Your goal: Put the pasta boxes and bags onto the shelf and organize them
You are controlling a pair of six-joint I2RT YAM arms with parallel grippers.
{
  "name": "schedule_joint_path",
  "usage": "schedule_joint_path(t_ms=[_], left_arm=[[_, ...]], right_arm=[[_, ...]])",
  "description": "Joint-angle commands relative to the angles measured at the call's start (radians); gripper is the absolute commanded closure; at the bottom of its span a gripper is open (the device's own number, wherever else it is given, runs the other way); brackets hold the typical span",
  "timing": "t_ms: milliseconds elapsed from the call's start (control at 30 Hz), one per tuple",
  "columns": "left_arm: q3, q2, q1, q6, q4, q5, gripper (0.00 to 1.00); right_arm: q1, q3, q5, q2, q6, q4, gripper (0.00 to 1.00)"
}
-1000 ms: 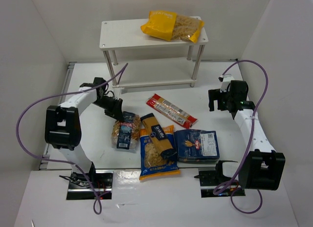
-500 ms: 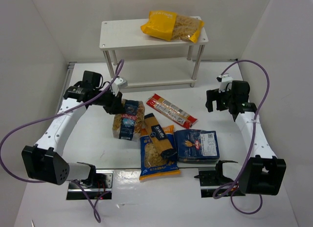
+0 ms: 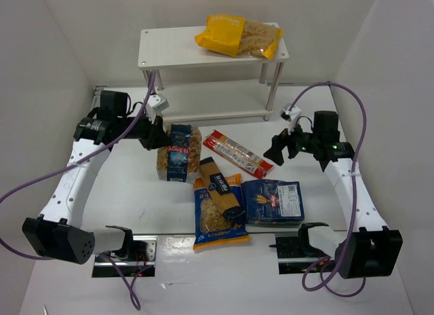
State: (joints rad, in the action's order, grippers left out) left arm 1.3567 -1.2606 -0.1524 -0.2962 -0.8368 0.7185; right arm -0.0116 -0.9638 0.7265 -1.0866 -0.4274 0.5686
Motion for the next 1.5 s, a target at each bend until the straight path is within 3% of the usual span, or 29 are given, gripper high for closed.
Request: schedule_joint_path(t_ms=[0, 333, 500, 833, 1133, 1467], left_arm=[[0.094, 0.058, 0.031, 0.052, 0.091, 0.162, 1.0], [0.2, 0.067, 0.103, 0.112, 0.113, 0.295, 1.0], [0.252, 0.076, 0.128, 0.15, 0.142, 0.323, 1.0], [0.475, -0.042, 0.137, 0.292, 0.243, 0.125, 1.0], [0.76, -0.198, 0.106, 0.35, 0.28, -0.103, 1.0], [1.154, -0.408, 0.106, 0.38, 0.243, -0.198, 1.0]], right_arm=[[0.108, -0.085, 0.092, -0.031, -0.06, 0.025, 0.0], [0.211, -0.217, 0.277, -0.254, -0.091, 0.066, 0.0], [0.211, -0.192, 0.203, -0.292, -0.128, 0.064, 0.0], [0.182, -0.067, -0.059, -0.109, -0.116, -0.001, 0.0], [0.023, -0.004, -0.07, 0.002, -0.106, -0.001, 0.0], [-0.129, 0.014, -0.029, 0.011, -0.106, 0.008, 0.0]])
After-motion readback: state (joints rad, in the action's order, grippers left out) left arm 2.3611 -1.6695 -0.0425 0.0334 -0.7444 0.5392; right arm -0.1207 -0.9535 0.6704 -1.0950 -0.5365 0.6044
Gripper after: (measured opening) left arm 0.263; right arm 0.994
